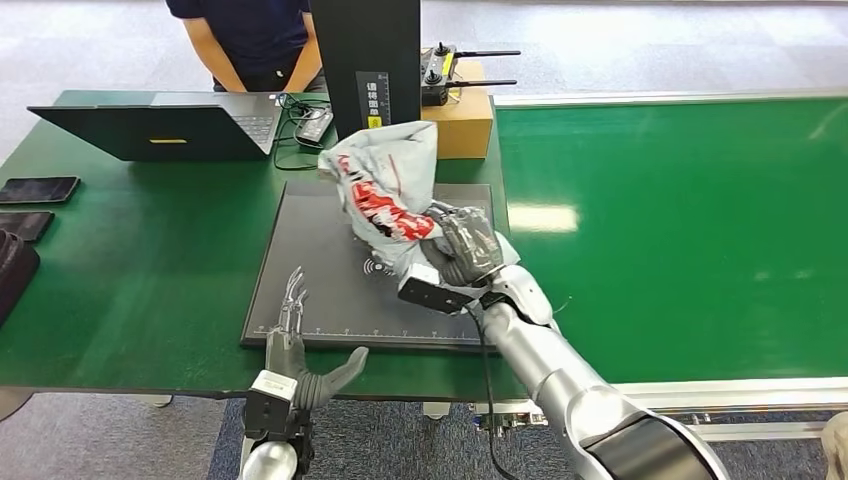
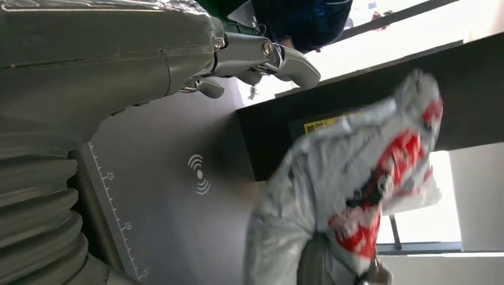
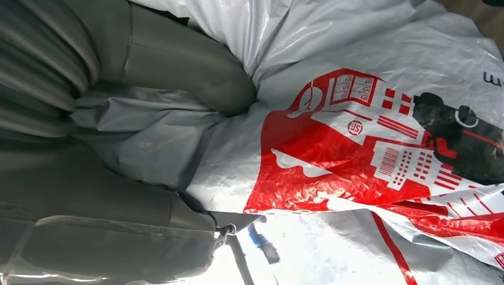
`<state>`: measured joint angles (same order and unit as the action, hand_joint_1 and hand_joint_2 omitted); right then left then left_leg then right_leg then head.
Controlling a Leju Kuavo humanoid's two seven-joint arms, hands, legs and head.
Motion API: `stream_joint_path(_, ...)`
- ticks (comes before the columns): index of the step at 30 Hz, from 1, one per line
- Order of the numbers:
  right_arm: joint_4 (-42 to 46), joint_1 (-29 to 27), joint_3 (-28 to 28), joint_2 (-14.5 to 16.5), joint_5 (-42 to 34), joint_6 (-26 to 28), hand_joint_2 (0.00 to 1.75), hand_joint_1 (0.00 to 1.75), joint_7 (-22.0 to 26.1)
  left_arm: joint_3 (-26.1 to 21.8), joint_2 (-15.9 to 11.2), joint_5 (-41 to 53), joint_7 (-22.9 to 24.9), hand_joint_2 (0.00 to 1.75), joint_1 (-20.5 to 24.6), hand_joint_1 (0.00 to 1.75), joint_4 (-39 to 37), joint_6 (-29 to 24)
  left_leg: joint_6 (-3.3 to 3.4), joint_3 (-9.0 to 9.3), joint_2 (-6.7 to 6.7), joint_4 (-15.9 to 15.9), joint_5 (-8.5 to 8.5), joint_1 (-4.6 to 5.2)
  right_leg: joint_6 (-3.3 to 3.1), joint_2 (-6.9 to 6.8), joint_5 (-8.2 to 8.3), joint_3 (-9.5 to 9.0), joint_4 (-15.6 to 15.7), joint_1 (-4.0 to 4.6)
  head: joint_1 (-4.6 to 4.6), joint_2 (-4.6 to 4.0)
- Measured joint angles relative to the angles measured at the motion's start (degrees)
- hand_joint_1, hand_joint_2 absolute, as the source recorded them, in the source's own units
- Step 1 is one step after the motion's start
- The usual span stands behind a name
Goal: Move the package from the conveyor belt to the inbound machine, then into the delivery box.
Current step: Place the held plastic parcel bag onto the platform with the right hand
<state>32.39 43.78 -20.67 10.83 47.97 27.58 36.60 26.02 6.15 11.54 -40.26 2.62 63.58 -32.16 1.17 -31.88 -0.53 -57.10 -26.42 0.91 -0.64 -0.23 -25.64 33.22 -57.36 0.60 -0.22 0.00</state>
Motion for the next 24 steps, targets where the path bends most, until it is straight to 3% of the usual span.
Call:
stream_joint_path(7, 0.9, 0.0, -8.2, 3.7, 0.3, -1.1, 1.75, 1.67, -3.2, 0.7, 0.0, 0.1, 0.0, 1.75, 0.9, 0.00, 0.0, -0.1, 0.00, -0.02, 0.00, 0.0, 0.00, 0.00, 0.00, 0.00, 0.00, 0.00, 0.0, -0.01, 0.01, 0.00)
stream_joint_path(13, -0.5, 0.6, -13.3, 4.8, 3.3, -1.5, 1.75, 1.69, -7.6, 0.8, -0.2, 0.1, 0.0, 1.75, 0.9, 0.00, 0.0, -0.4, 0.00, -0.03, 0.01, 0.0, 0.00, 0.00, 0.00, -0.01, 0.00, 0.00, 0.0, -0.01, 0.01, 0.00)
stream_joint_path(24, -8.0, 3.0, -21.8, 4.9, 14.0, 4.0, 1.75, 1.65, -24.1, 0.8, -0.5, 0.3, 0.0, 1.75, 0.7, 0.00, 0.0, -0.7, 0.00, -0.03, 0.01, 0.0, 0.00, 0.01, 0.00, -0.01, 0.00, 0.02, 0.0, -0.01, 0.01, 0.00)
